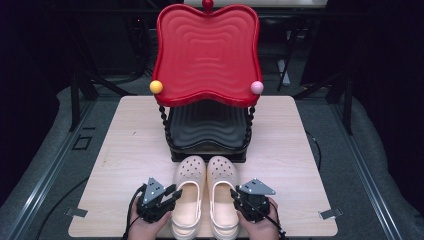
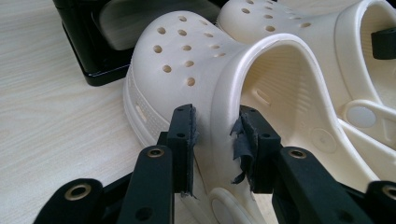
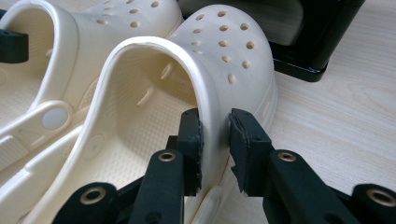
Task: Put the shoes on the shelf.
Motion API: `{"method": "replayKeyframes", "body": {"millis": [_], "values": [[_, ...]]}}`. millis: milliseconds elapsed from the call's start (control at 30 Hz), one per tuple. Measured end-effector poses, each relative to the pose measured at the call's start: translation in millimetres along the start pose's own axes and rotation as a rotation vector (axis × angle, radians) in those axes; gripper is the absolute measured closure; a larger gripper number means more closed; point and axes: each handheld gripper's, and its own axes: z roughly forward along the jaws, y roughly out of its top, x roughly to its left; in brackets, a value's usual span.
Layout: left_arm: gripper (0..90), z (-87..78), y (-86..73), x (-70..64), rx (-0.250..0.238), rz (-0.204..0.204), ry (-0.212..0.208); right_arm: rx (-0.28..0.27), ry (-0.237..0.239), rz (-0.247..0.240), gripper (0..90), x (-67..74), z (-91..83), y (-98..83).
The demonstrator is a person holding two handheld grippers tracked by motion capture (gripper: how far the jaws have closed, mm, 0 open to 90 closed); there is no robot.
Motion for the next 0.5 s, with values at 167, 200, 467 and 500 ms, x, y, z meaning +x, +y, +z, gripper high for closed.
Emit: {"method": "replayKeyframes", "body": {"millis": [167, 200, 467, 500], "values": [[68.4, 3.7, 3.2, -2.6, -0.001, -0.003, -0.012, 0.017, 0.028, 0.037, 73.9, 3.1, -0.3, 2.4], [68.5, 3.7, 3.2, -2.6, -0.001, -0.003, -0.012, -0.024, 0.015, 0.036, 73.8, 5.4, 2.9, 1.9], [67.2, 3.1, 1.4, -1.0, -0.01, -0.005, -0.009, -0.008, 0.016, 0.025, 70.8, 4.8, 0.3, 1.0], [66.5, 2.6, 1.2, -0.5, -0.012, -0.013, -0.012, -0.015, 0.017, 0.025, 70.0, 3.4, 0.6, 0.0]]}}
